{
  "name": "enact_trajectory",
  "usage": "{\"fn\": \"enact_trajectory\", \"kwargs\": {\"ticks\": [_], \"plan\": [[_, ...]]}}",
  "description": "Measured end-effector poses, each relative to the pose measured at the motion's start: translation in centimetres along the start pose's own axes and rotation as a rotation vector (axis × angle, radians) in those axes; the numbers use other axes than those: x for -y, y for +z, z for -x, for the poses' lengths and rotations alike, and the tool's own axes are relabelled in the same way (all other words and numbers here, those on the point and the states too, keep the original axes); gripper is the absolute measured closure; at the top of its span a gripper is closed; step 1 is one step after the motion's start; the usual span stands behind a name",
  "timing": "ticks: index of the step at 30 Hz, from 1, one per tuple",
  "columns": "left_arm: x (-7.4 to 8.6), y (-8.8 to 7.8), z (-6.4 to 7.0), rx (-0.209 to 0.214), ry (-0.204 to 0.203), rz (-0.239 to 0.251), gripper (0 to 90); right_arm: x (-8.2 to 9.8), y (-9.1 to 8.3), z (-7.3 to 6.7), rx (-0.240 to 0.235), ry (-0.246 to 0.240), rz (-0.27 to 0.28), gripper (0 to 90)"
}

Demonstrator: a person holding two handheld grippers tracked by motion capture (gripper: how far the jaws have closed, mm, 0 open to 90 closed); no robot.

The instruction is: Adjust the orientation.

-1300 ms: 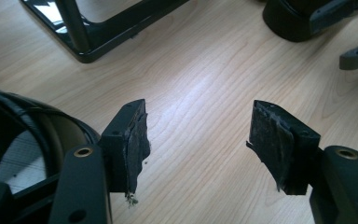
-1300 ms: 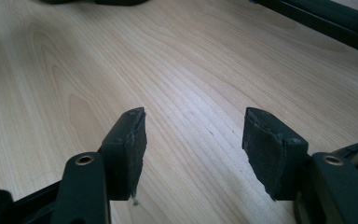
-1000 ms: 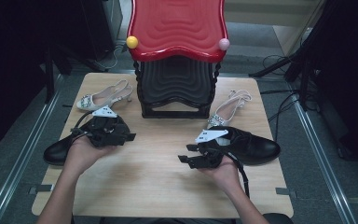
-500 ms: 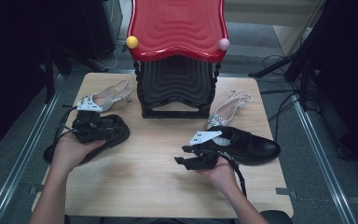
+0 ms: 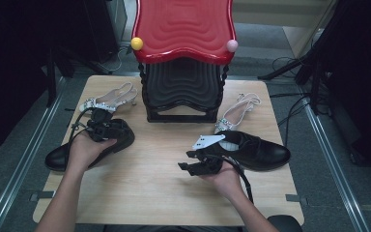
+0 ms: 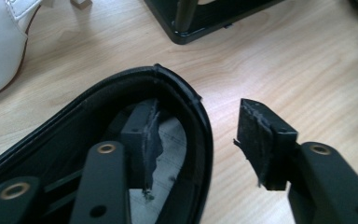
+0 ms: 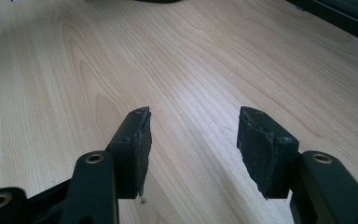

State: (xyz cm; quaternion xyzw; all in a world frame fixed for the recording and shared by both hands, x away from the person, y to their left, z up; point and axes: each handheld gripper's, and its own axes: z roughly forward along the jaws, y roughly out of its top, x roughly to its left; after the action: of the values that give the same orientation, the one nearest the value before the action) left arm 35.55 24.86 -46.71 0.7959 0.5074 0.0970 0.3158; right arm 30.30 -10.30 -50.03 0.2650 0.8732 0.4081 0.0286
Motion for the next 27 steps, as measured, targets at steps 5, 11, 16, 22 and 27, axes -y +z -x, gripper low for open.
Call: {"fn": "enact_trajectory", "kwargs": {"ticks": [5,11,16,22,27], "plan": [[0.0,1.4,0.2,-0.014,0.016,-0.020,56.3,-0.1,0.0,-0.2,0.000,-0.002,-0.001,45.4],[0.1,2.9,-0.3,-0.054,0.001,-0.029,63.4,0.0,0.0,-0.2,0.009,0.001,-0.008,45.3],[0.1,2.8,-0.6,-0.028,-0.030,-0.036,68.0,0.1,-0.1,-0.1,0.016,0.006,-0.009,45.4],[-0.3,1.3,-0.3,0.015,-0.049,-0.064,74.4,0.0,-0.3,0.0,0.017,0.009,-0.008,47.3],[0.1,-0.8,-0.4,0.053,-0.073,-0.016,78.9,0.0,-0.4,0.1,0.017,0.012,-0.001,47.4]]}}
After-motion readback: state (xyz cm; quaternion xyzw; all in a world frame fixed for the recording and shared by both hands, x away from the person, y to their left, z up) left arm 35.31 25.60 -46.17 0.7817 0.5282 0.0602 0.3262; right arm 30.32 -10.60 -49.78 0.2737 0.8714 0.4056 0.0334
